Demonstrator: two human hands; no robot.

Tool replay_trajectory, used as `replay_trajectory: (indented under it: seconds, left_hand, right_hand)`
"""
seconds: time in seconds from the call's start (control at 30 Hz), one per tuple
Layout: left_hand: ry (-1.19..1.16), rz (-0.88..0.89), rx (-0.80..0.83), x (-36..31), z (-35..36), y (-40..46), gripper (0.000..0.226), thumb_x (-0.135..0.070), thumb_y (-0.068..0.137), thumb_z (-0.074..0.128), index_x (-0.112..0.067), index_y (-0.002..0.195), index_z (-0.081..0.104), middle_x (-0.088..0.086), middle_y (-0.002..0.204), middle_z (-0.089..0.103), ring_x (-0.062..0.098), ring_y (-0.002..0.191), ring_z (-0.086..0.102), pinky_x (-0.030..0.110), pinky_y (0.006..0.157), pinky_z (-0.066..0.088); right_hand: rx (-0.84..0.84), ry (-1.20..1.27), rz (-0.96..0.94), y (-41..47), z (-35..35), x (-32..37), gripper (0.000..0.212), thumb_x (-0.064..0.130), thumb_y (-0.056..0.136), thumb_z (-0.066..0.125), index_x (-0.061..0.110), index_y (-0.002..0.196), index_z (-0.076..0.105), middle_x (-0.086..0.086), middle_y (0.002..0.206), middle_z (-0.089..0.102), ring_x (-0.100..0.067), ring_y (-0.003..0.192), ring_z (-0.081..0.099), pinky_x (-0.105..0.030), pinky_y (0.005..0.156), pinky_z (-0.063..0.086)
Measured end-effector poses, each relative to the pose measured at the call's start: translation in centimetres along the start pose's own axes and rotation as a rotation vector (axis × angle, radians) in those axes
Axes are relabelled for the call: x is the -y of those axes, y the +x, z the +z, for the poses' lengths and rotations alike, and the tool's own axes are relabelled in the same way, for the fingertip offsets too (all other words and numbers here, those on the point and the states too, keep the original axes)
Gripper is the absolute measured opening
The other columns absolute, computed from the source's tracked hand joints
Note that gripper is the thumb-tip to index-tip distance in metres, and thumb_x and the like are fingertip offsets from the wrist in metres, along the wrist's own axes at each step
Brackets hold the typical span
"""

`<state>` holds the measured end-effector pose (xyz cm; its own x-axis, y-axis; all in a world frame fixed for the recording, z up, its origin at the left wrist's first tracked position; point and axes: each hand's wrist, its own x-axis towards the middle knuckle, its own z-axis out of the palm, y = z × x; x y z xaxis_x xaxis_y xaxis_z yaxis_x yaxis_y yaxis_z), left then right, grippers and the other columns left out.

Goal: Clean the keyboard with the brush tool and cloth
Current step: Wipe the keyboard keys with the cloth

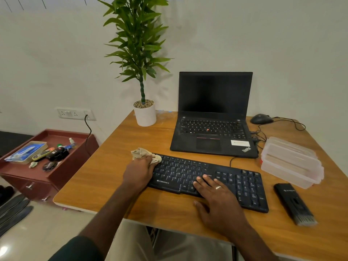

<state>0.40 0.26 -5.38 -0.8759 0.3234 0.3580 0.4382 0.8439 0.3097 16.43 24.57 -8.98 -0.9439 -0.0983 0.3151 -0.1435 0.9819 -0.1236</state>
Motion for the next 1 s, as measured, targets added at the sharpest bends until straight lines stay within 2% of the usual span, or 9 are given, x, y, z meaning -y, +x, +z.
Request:
replay_trajectory:
  seconds: [0.17, 0.33, 0.47, 0.53, 0.6, 0.67, 0.8, 0.93, 1.0]
  left_hand:
    - [-0.033, 0.099, 0.004, -1.6, 0.5, 0.0, 0.04, -0.043, 0.101, 0.051, -0.01, 0.091, 0.071, 0.009, 0.074, 0.07, 0.028, 0.068, 0.064, 0.037, 0.063, 0.049]
    - [-0.243, 0.03, 0.043, -2.3, 0.3, 0.8, 0.047, -0.043, 0.1, 0.054, -0.013, 0.063, 0.05, -0.002, 0.056, 0.051, 0.016, 0.053, 0.048, 0.035, 0.054, 0.035]
    - [-1.001, -0.399, 0.063, -3.1, -1.1, 0.9, 0.04, -0.047, 0.101, 0.051, -0.011, 0.103, 0.068, 0.006, 0.093, 0.073, 0.022, 0.084, 0.07, 0.043, 0.072, 0.059]
    - [-1.436, -0.66, -0.012, -3.3, -1.6, 1.1, 0.034, -0.043, 0.102, 0.05, -0.016, 0.118, 0.063, 0.011, 0.109, 0.073, 0.028, 0.1, 0.071, 0.05, 0.087, 0.059]
    - [-1.796, -0.743, -0.076, -2.1, -2.0, 1.5, 0.043, -0.039, 0.097, 0.058, -0.012, 0.131, 0.059, 0.016, 0.121, 0.07, 0.033, 0.113, 0.067, 0.054, 0.098, 0.053]
    - [-1.939, -0.73, -0.111, -0.9, -2.6, 1.6, 0.055, -0.029, 0.088, 0.07, -0.011, 0.137, 0.055, 0.017, 0.128, 0.067, 0.033, 0.119, 0.064, 0.055, 0.103, 0.049]
    - [-1.713, -0.779, -0.211, 0.6, -4.0, 1.3, 0.045, -0.007, 0.085, 0.074, -0.007, 0.128, 0.06, 0.016, 0.118, 0.071, 0.031, 0.107, 0.071, 0.052, 0.092, 0.056]
    - [-0.851, -0.491, -0.489, 2.6, -4.7, 0.8, 0.027, -0.021, 0.096, 0.066, -0.01, 0.121, 0.066, 0.004, 0.103, 0.072, 0.016, 0.092, 0.069, 0.035, 0.08, 0.058]
    - [-0.621, -0.35, -0.473, 2.7, -4.1, 0.4, 0.027, -0.022, 0.099, 0.062, -0.006, 0.119, 0.067, 0.004, 0.094, 0.07, 0.017, 0.082, 0.067, 0.022, 0.068, 0.052]
  right_hand:
    - [-0.006, -0.021, 0.007, -0.2, 0.0, 0.0, 0.06, 0.058, 0.089, 0.044, 0.028, 0.139, 0.057, 0.009, 0.142, 0.057, -0.011, 0.136, 0.048, -0.034, 0.112, 0.032]
    - [-0.012, -0.06, 0.019, -0.2, -0.1, 0.1, 0.06, 0.059, 0.085, 0.045, 0.028, 0.134, 0.062, 0.01, 0.136, 0.062, -0.011, 0.131, 0.054, -0.034, 0.108, 0.037]
    - [0.014, -0.05, 0.026, 0.0, -0.5, 0.3, 0.06, 0.058, 0.086, 0.044, 0.029, 0.136, 0.06, 0.01, 0.138, 0.06, -0.01, 0.132, 0.052, -0.033, 0.109, 0.035]
    - [0.029, -0.026, 0.007, 0.0, -0.5, 0.3, 0.061, 0.056, 0.089, 0.042, 0.029, 0.141, 0.055, 0.009, 0.144, 0.055, -0.011, 0.138, 0.046, -0.034, 0.112, 0.03]
    - [0.031, 0.003, 0.007, 0.0, -0.3, 0.1, 0.061, 0.055, 0.09, 0.042, 0.028, 0.144, 0.051, 0.009, 0.148, 0.051, -0.011, 0.141, 0.041, -0.034, 0.115, 0.027]
    - [0.02, -0.007, 0.012, -0.1, -0.2, 0.0, 0.06, 0.055, 0.089, 0.044, 0.027, 0.141, 0.055, 0.009, 0.144, 0.056, -0.011, 0.139, 0.045, -0.034, 0.113, 0.032]
    - [0.018, -0.024, 0.011, -0.1, -0.2, 0.0, 0.059, 0.056, 0.087, 0.045, 0.029, 0.139, 0.057, 0.01, 0.141, 0.059, -0.01, 0.135, 0.049, -0.033, 0.11, 0.033]
    - [0.008, -0.046, 0.011, -0.1, 0.0, 0.1, 0.058, 0.055, 0.088, 0.045, 0.029, 0.139, 0.057, 0.011, 0.14, 0.058, -0.01, 0.135, 0.049, -0.033, 0.11, 0.032]
    - [0.001, -0.05, 0.011, -0.1, 0.0, 0.1, 0.058, 0.055, 0.087, 0.045, 0.029, 0.137, 0.059, 0.01, 0.138, 0.06, -0.01, 0.133, 0.052, -0.033, 0.109, 0.034]
